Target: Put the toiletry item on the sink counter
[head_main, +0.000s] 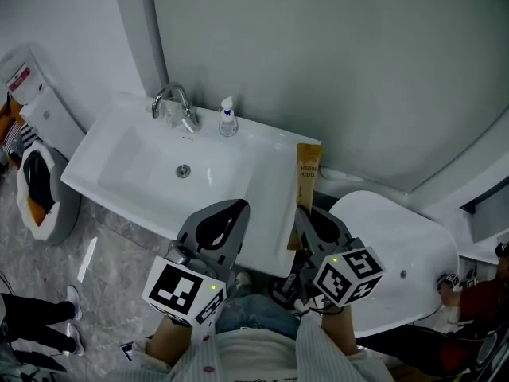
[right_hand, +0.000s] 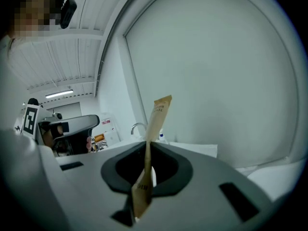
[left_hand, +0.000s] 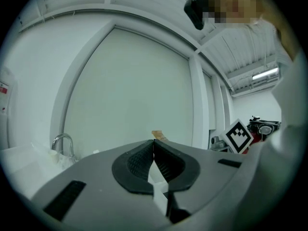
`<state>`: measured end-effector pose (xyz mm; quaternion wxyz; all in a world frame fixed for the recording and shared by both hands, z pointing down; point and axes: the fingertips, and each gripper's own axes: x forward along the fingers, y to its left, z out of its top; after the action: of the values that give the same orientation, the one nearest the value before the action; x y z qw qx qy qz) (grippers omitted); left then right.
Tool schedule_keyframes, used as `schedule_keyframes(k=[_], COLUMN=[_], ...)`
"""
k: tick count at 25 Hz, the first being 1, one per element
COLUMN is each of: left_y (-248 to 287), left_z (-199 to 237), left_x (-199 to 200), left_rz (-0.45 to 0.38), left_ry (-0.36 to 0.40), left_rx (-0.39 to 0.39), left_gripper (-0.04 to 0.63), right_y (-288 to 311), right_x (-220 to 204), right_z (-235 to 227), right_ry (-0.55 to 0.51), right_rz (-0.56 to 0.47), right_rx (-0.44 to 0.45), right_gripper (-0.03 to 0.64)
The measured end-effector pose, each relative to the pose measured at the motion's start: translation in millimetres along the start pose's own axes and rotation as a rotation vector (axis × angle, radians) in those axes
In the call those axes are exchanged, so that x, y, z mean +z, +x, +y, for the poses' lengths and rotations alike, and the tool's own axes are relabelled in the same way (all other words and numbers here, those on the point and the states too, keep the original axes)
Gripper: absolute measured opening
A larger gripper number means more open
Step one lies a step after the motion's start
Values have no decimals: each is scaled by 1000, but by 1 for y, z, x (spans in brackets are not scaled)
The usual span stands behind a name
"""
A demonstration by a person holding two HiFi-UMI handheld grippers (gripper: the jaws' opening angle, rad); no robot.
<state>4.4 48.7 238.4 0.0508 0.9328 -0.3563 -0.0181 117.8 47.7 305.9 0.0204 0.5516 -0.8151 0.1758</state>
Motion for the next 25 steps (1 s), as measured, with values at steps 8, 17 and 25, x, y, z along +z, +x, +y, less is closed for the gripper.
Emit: schedule_keyframes(k=[8,17,25], left_y=[43,71,97], left_z=[14,31,54], left_x=[-6,-5,-5], left_rz=[4,18,38], left_ry=[-5,-8,-12], left_rx=[5,-45,-90], left_gripper=[17,17,17], right_y=[28,47,73], right_x=[9,16,25], right_z=[-31,-40,-53], right_ry=[3,8,18], right_rz=[8,16,17], right_rx=[14,-19,-62], right_gripper=[34,34,34])
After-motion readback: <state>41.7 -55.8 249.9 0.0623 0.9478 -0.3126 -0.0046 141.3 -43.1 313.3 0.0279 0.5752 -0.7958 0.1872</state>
